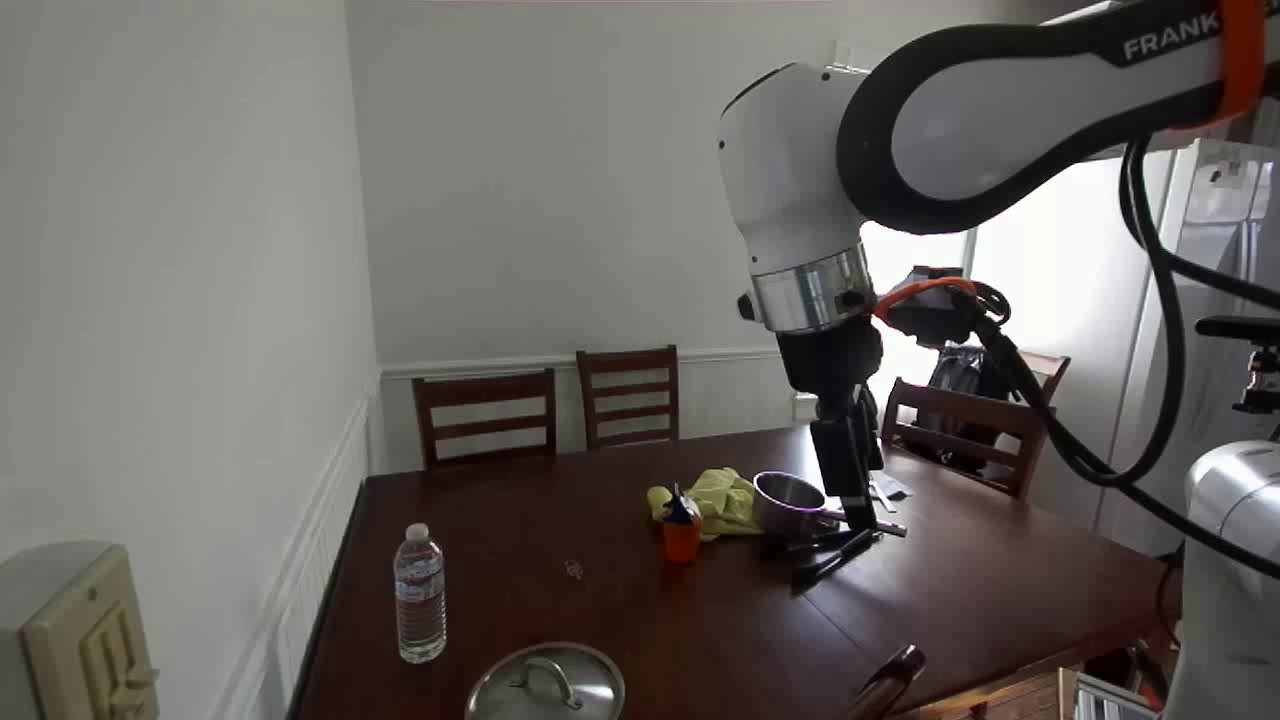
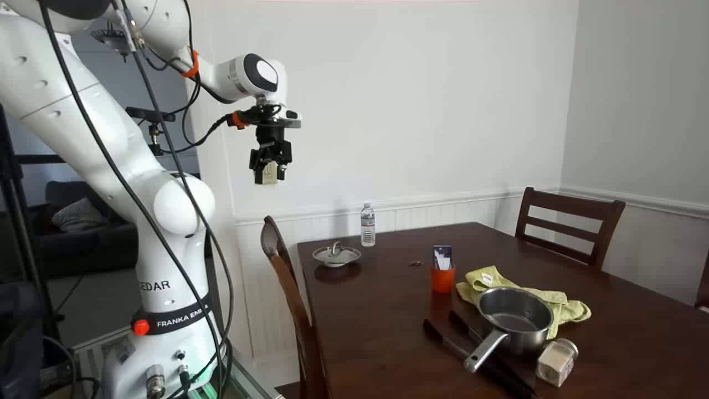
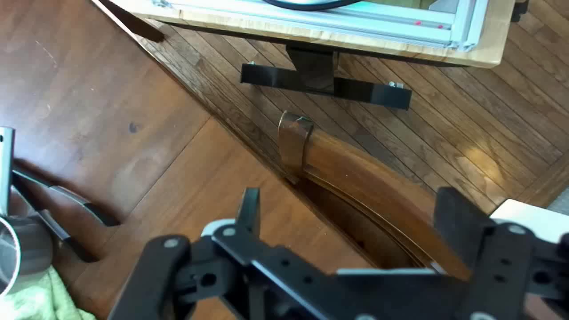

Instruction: Pick up the silver pot lid and use it to push the key on the table to the right, put the silver pot lid on the table

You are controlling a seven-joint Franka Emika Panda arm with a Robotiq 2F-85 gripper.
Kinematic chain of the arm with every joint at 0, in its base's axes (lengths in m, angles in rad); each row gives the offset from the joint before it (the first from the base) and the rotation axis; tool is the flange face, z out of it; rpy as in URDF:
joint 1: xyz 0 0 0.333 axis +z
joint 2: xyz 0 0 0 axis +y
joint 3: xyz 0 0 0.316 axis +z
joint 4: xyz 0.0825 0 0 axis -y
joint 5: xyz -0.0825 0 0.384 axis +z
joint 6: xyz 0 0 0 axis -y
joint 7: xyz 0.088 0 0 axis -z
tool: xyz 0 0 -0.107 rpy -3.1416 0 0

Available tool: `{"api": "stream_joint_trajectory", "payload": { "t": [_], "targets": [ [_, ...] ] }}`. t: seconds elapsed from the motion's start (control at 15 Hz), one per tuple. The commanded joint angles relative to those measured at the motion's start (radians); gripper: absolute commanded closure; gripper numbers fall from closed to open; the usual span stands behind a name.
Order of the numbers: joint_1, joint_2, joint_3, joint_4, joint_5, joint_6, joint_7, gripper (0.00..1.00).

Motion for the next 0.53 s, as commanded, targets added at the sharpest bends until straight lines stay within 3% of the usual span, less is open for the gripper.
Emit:
{"api": "stream_joint_trajectory", "payload": {
  "t": [0.0, 0.4, 0.47],
  "targets": [
    [0.017, 0.003, -0.014, 0.001, -0.006, -0.001, 0.007, 0.0],
    [0.017, 0.003, -0.014, 0.001, -0.006, -0.001, 0.007, 0.0],
    [-0.003, 0.043, -0.039, 0.02, -0.004, 0.0, -0.006, 0.0]
  ]
}}
